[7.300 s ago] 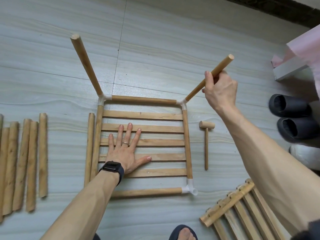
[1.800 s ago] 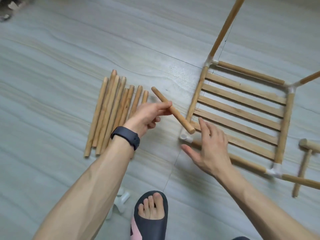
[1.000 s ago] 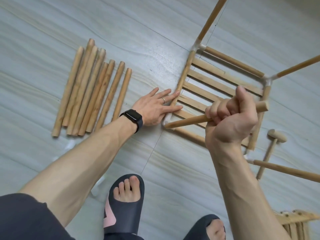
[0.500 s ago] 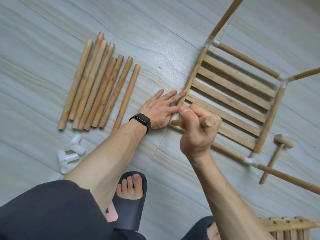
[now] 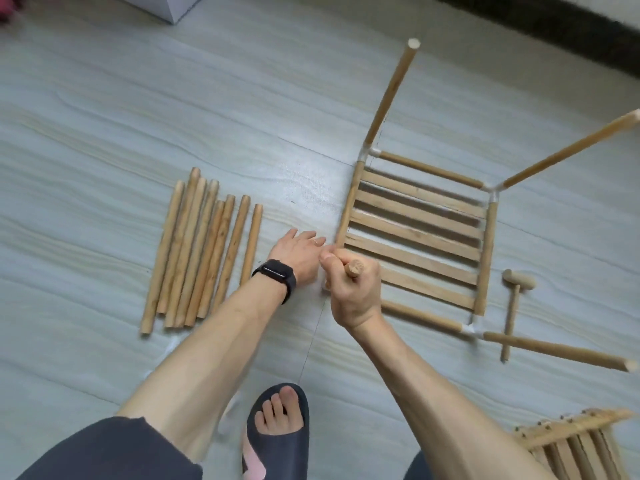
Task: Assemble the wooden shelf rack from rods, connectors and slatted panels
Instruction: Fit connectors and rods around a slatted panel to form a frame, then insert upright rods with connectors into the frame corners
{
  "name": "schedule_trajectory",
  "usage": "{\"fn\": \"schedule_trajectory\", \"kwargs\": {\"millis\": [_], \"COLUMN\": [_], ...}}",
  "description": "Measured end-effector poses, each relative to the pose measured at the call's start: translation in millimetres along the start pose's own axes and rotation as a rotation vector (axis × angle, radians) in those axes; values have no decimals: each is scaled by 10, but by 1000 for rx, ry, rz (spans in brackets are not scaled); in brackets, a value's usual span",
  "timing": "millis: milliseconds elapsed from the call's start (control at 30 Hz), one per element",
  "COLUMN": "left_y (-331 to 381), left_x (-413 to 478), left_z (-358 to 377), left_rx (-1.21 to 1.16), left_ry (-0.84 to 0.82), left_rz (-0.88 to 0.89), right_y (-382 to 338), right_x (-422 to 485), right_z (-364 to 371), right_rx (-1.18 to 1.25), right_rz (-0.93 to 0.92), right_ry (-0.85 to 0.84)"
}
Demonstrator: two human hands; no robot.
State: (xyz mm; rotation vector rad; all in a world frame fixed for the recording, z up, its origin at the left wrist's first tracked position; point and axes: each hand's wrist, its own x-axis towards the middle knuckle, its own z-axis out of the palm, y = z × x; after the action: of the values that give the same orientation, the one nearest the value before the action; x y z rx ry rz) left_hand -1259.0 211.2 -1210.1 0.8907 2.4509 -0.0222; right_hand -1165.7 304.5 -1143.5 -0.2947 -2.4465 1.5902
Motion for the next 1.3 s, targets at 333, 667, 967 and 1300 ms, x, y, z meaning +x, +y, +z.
{"fn": "schedule_trajectory", "kwargs": {"millis": [333,667,967,1300], "left_y": [537,1157,1040,1084], "left_x": [-539,-938,-1318,-1427], "left_z": [-1402,-1216,-993,-914], "left_rx": [-851,274,274,165], "left_ry": [245,196,209,216], "left_rz": [-16,-109,-136,-189], "right_y": [-488,-142,-202,-310], "right_x": [259,-523,-1000,-1025], "right_z": [-1473,-2767,-2646,-2563], "right_rx": [-1094,-1361,-1277,-1415], "right_rz": [168,547,460,492], "right_ry": [-817,-355,-351,-385]}}
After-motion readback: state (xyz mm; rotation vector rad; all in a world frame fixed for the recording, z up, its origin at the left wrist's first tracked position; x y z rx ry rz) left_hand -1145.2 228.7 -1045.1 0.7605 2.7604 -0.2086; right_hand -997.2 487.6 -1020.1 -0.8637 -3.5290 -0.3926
